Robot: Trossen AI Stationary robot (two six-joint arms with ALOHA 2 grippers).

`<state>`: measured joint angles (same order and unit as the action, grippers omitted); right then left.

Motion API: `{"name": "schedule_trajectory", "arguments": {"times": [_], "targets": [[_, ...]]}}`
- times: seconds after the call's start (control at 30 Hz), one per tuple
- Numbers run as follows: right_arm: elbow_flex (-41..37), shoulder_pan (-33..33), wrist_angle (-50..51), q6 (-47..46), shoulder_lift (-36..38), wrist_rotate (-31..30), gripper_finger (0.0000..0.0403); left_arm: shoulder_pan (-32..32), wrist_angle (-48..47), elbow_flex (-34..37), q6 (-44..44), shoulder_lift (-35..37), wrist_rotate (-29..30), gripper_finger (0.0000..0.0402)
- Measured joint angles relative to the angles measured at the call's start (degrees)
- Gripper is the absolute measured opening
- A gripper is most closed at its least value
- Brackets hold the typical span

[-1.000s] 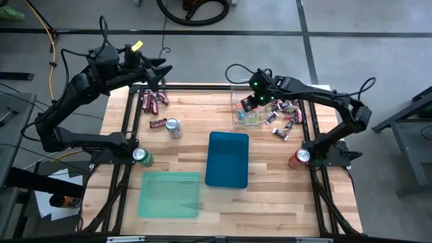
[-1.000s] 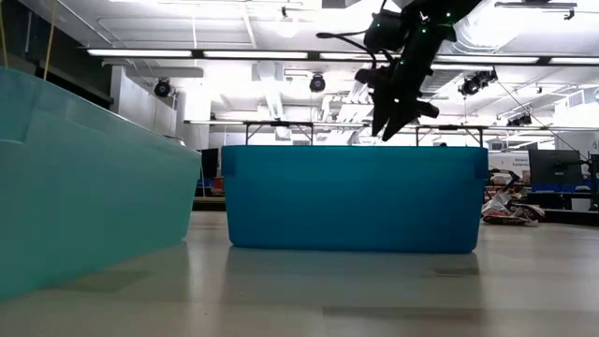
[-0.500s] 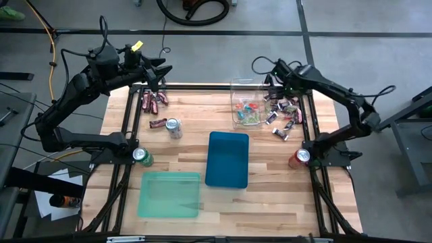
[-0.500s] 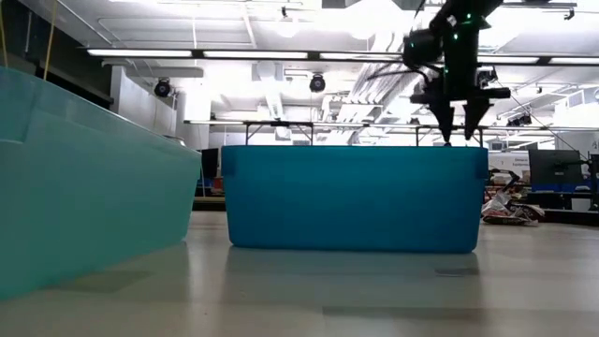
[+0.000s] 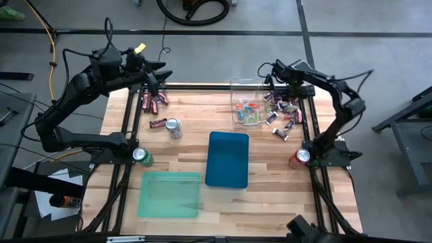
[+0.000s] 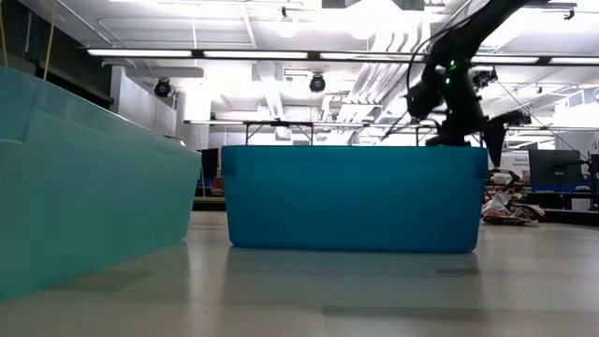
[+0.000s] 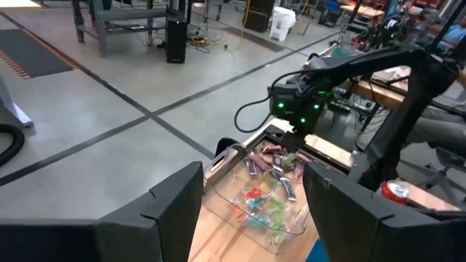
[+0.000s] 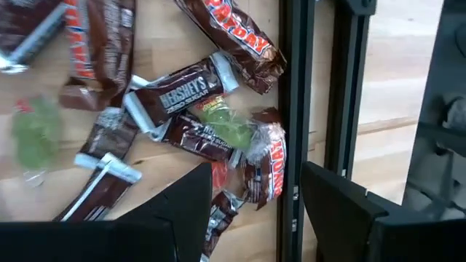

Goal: Sort candy
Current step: Put the green gummy into the transparent bin

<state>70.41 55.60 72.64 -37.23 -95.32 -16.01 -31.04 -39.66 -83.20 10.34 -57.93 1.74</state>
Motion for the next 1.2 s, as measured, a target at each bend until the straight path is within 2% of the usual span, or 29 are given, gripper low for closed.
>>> {"name": "schedule_trajectory", "arguments": {"times": [0.4,0.73,1.0,1.2], "targets": [[-0.02,1.81,0.72,2.09,-10.07,1.24,0.0203,-0.01,-0.24,0.0,-0.04,0.0,0.0,0.0225],[0.0,1.8,0.05,4.26,-13.21,-0.14,0.0192,-0.01,-0.22,0.0,1.58,0.0,-0.02,0.0225],[-0.02,1.8,-1.08,6.68,-15.79,-1.0,0.0117,-0.01,-0.22,0.0,3.05,0.0,0.0,0.0225],[-0.08,1.16,-1.15,10.86,-14.87,-3.58,0.0017,-0.01,-0.22,0.0,3.09,0.0,0.48,0.0225]]}}
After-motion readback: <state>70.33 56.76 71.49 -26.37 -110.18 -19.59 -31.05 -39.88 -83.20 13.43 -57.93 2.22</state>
